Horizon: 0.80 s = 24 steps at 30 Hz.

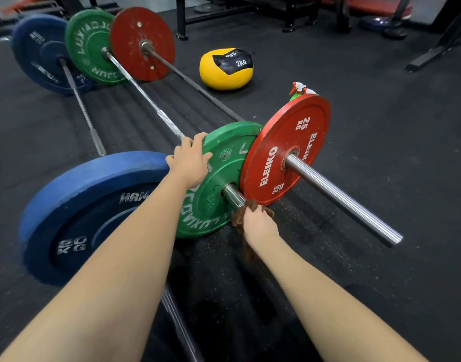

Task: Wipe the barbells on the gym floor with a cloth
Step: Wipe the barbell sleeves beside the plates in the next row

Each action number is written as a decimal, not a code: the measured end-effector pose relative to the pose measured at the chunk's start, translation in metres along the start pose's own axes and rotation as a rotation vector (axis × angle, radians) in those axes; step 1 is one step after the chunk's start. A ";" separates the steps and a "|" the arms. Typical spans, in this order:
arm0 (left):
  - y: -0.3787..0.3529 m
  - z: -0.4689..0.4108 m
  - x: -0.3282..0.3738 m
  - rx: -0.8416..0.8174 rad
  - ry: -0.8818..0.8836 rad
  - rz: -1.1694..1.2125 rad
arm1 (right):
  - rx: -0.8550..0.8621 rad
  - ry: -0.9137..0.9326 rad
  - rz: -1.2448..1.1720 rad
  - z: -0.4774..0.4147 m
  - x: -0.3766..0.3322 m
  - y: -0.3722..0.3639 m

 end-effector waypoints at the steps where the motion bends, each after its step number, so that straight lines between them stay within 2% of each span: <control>1: 0.000 0.000 0.000 -0.003 -0.004 0.001 | -0.011 -0.006 -0.024 -0.006 -0.004 0.004; 6: -0.001 0.001 0.000 -0.001 -0.008 0.001 | -0.034 0.007 -0.012 -0.005 0.008 0.005; 15: 0.000 0.001 -0.001 0.006 -0.006 -0.001 | -0.137 -0.043 0.040 0.066 0.070 -0.026; 24: 0.001 0.002 0.000 0.013 -0.023 -0.009 | -0.082 -0.046 -0.049 0.007 0.038 0.003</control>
Point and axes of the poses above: each hand's wrist, its own z-axis away from the middle knuckle, its own y-axis out of the back of the hand, x = y × z, the point moved 3 cm from there along -z, towards the middle knuckle, and after that the axes turned 10 degrees about -x, right-handed, at the moved point
